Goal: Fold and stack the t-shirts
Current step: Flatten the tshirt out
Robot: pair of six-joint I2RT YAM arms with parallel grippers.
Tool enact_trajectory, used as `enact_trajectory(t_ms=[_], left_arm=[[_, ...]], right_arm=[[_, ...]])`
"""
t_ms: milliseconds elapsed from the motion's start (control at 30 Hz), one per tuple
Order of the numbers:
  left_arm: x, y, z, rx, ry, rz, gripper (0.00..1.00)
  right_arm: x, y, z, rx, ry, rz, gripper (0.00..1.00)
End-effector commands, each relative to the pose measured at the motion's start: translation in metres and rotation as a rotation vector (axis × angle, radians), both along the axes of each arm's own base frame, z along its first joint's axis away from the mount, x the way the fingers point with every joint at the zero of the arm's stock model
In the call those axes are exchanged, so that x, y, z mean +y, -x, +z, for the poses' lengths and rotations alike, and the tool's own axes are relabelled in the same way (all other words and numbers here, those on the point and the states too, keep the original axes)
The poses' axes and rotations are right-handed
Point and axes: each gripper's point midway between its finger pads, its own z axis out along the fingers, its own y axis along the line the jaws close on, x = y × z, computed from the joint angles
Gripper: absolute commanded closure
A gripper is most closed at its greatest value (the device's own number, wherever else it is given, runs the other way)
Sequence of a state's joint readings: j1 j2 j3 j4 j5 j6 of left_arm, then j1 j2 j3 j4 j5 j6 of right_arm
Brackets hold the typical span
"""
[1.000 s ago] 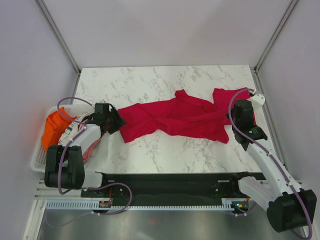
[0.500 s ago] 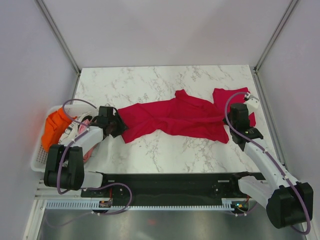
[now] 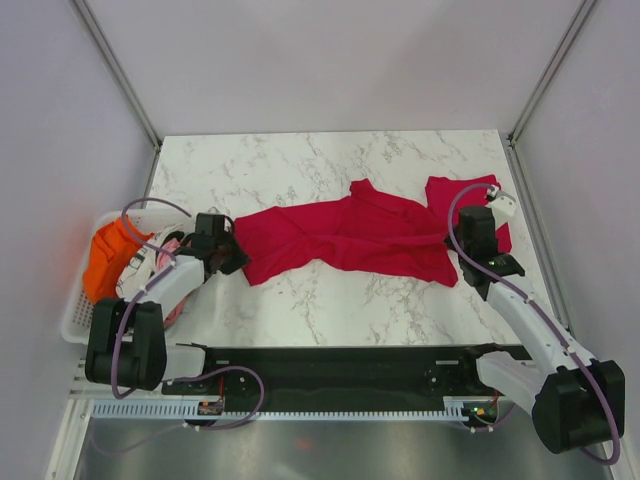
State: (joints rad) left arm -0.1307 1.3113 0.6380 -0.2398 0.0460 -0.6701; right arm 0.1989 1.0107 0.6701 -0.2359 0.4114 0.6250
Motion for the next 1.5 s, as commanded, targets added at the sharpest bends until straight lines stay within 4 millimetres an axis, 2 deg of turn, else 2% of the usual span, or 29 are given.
enact_trajectory(t_ms=[0, 100, 167, 333, 533, 567, 700, 767, 833, 867, 900, 933, 967, 1033, 1133, 1267, 1367, 1467], left_arm=[[-0.011, 0.004, 0.009, -0.018, 0.027, -0.071, 0.98], [-0.015, 0.009, 0.028, -0.071, 0.052, -0.082, 0.98], [-0.02, 0.013, 0.048, -0.126, 0.078, -0.098, 0.98], [-0.029, 0.038, 0.076, -0.172, 0.103, -0.144, 0.98], [-0.032, 0.071, 0.079, -0.164, 0.126, -0.154, 0.98], [-0.033, 0.076, 0.081, -0.176, 0.143, -0.144, 0.98], [-0.031, 0.084, 0.077, -0.179, 0.169, -0.091, 0.98], [-0.029, 0.085, 0.071, -0.17, 0.17, -0.07, 0.9], [-0.029, 0.087, 0.068, -0.169, 0.172, -0.068, 0.71], [-0.029, 0.088, 0.064, -0.161, 0.173, -0.066, 0.52], [-0.029, 0.088, 0.062, -0.163, 0.175, -0.069, 0.45], [-0.029, 0.088, 0.058, -0.156, 0.172, -0.067, 0.34], [-0.029, 0.089, 0.052, -0.14, 0.167, -0.063, 0.31], [-0.027, 0.086, 0.044, -0.109, 0.147, -0.055, 0.29], [-0.023, 0.071, 0.044, -0.111, 0.103, -0.045, 0.29], [-0.018, 0.041, 0.047, -0.119, 0.039, -0.027, 0.29], [-0.011, 0.021, 0.043, -0.112, -0.029, -0.007, 0.31], [-0.014, 0.007, 0.042, -0.118, -0.039, -0.016, 0.36]], right_arm=[[0.003, -0.008, 0.008, -0.034, -0.018, 0.005, 1.0], [0.005, -0.008, 0.01, -0.041, -0.022, 0.014, 1.0], [0.005, -0.008, 0.011, -0.044, -0.024, 0.016, 1.0], [0.003, -0.003, 0.01, -0.036, -0.023, 0.008, 1.0], [-0.01, 0.012, 0.012, -0.053, -0.028, -0.076, 1.0], [-0.012, 0.016, 0.019, -0.084, -0.038, -0.086, 1.0], [-0.019, 0.031, 0.025, -0.129, -0.064, -0.129, 1.0], [-0.024, 0.038, 0.032, -0.163, -0.077, -0.158, 1.0], [-0.028, 0.046, 0.029, -0.167, -0.081, -0.175, 1.0], [-0.029, 0.051, 0.036, -0.203, -0.098, -0.184, 1.0], [-0.03, 0.055, 0.031, -0.205, -0.098, -0.187, 1.0], [-0.031, 0.059, 0.036, -0.236, -0.109, -0.187, 1.0], [-0.031, 0.06, 0.036, -0.246, -0.114, -0.188, 1.0], [-0.029, 0.06, 0.032, -0.25, -0.122, -0.177, 1.0], [-0.022, 0.056, 0.021, -0.2, -0.129, -0.144, 1.0], [-0.014, 0.049, 0.013, -0.162, -0.135, -0.113, 1.0], [-0.01, 0.045, 0.014, -0.17, -0.146, -0.099, 1.0], [-0.006, 0.043, 0.011, -0.175, -0.164, -0.082, 1.0]])
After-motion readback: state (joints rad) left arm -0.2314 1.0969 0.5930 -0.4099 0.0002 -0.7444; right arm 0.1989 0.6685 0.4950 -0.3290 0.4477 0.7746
